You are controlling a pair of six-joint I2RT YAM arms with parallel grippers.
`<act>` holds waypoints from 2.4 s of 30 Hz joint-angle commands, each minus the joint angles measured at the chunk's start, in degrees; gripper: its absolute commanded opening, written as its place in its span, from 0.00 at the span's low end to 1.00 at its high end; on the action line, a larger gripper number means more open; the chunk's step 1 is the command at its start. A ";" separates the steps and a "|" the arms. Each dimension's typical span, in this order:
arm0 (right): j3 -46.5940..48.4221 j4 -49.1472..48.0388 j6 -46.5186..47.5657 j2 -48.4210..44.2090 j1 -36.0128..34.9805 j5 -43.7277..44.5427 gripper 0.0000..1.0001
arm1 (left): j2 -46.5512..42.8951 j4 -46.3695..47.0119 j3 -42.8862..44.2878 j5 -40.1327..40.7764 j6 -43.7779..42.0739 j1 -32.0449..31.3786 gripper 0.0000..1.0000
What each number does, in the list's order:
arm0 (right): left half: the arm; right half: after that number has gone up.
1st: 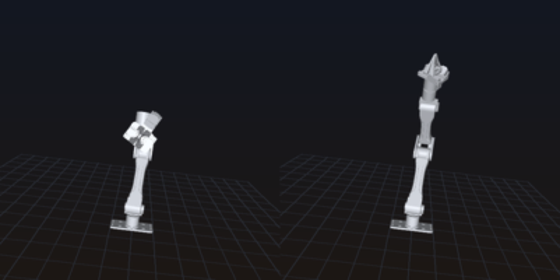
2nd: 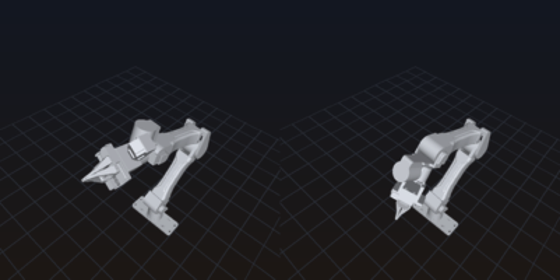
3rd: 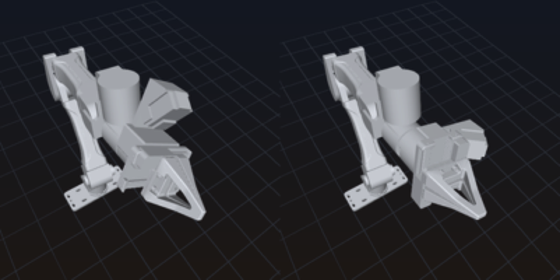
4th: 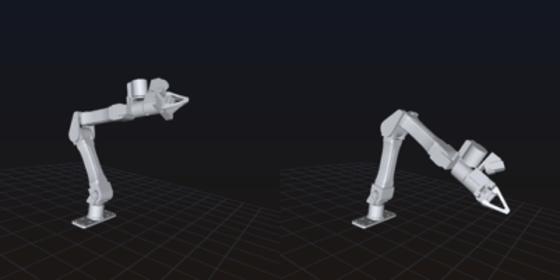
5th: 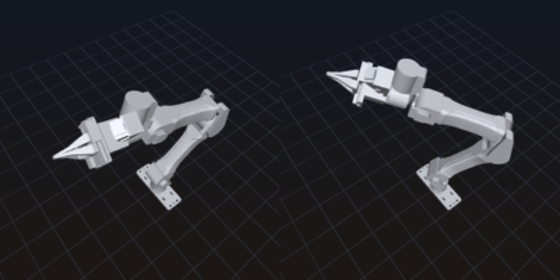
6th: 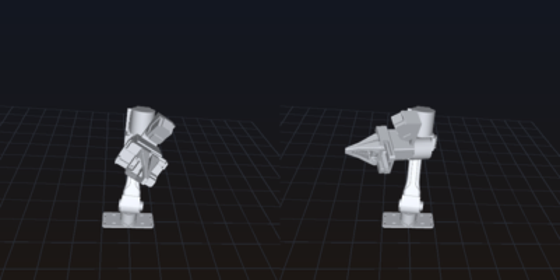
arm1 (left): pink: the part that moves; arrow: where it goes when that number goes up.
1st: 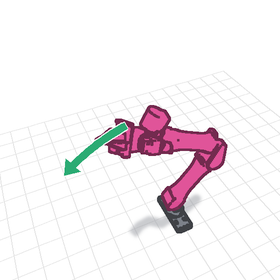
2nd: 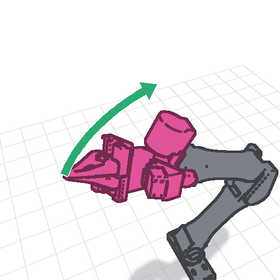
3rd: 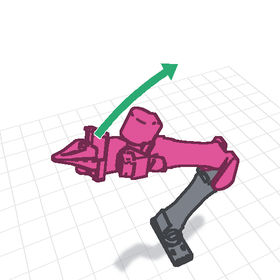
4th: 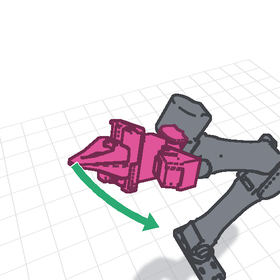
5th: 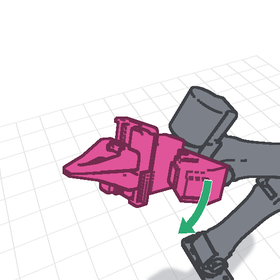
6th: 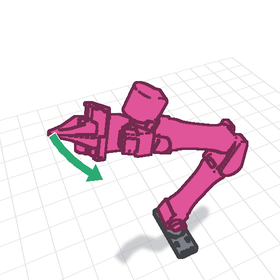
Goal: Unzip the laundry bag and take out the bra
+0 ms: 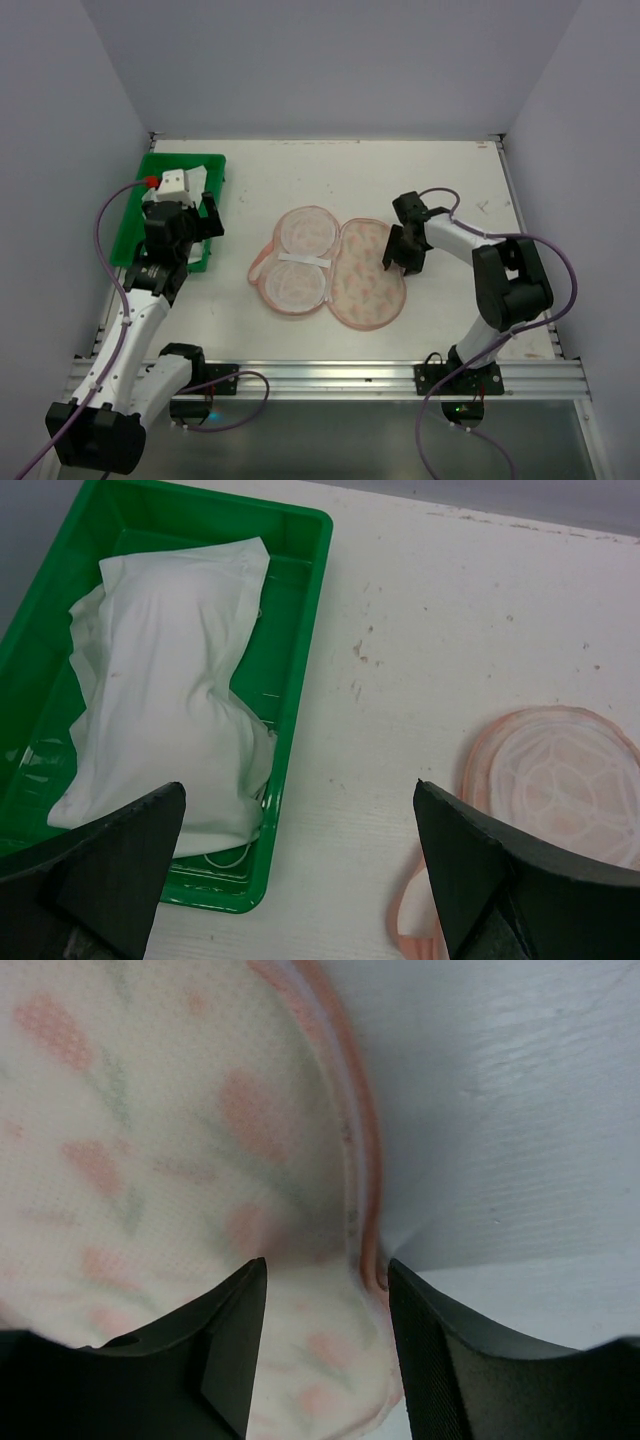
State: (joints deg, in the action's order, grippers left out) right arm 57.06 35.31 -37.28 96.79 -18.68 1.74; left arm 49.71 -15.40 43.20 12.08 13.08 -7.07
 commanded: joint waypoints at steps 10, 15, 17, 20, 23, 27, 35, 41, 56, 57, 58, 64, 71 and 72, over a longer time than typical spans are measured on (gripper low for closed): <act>2.53 -0.07 -0.09 1.13 -3.56 -1.83 0.00 | -0.76 2.57 -0.75 2.07 -1.39 -0.84 1.00; 5.08 5.81 3.87 -3.18 -3.21 4.49 0.00 | -0.67 2.74 -0.75 2.16 -1.39 -0.84 1.00; 5.95 7.13 5.72 -6.60 -2.69 7.21 0.00 | -0.67 2.74 -0.75 2.16 -1.39 -0.84 1.00; 7.97 10.12 7.83 -9.77 -1.36 9.94 0.00 | -0.67 2.74 -0.66 2.16 -1.39 -0.84 1.00; 10.26 13.37 8.27 -11.71 -0.84 13.37 0.00 | -0.58 2.83 -0.66 2.07 -1.39 -0.84 1.00; 13.86 17.32 6.87 -14.35 -0.75 10.67 0.00 | -0.32 2.83 -0.84 2.16 -1.30 -0.84 1.00; 21.16 18.48 6.69 -16.20 -0.83 -1.37 0.00 | -0.49 2.83 -0.92 2.16 -1.30 -1.19 1.00; 21.43 13.04 5.29 -15.67 -1.54 -14.45 0.00 | -0.58 2.83 -1.01 2.51 -1.39 -1.19 1.00; 15.90 -5.33 -5.61 -9.61 -8.65 -26.25 0.00 | -0.49 2.92 -1.10 2.25 -1.57 -1.54 1.00; 15.46 -7.60 -6.22 -9.08 -8.92 -26.52 0.00 | -0.49 2.83 -1.10 2.16 -1.57 -1.54 1.00; 14.93 -8.93 -7.45 -8.21 -9.09 -26.78 0.00 | -0.49 2.92 -1.10 2.16 -1.57 -1.54 1.00; 12.47 -17.28 -10.44 -3.99 -11.03 -26.35 0.00 | -0.41 3.00 -1.19 1.81 -1.57 -1.63 1.00; 11.67 -27.39 -13.52 3.83 -12.61 -27.22 0.00 | -0.32 3.18 -1.45 1.46 -1.57 -1.81 1.00; 11.50 -29.75 -13.96 5.58 -12.87 -27.14 0.00 | -0.23 3.18 -1.37 1.29 -1.57 -1.81 1.00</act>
State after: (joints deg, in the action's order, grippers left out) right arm 69.28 14.17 -48.64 99.94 -30.81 -23.64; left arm 49.69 -15.00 42.28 13.65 12.43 -8.40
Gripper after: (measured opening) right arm 0.010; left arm 0.997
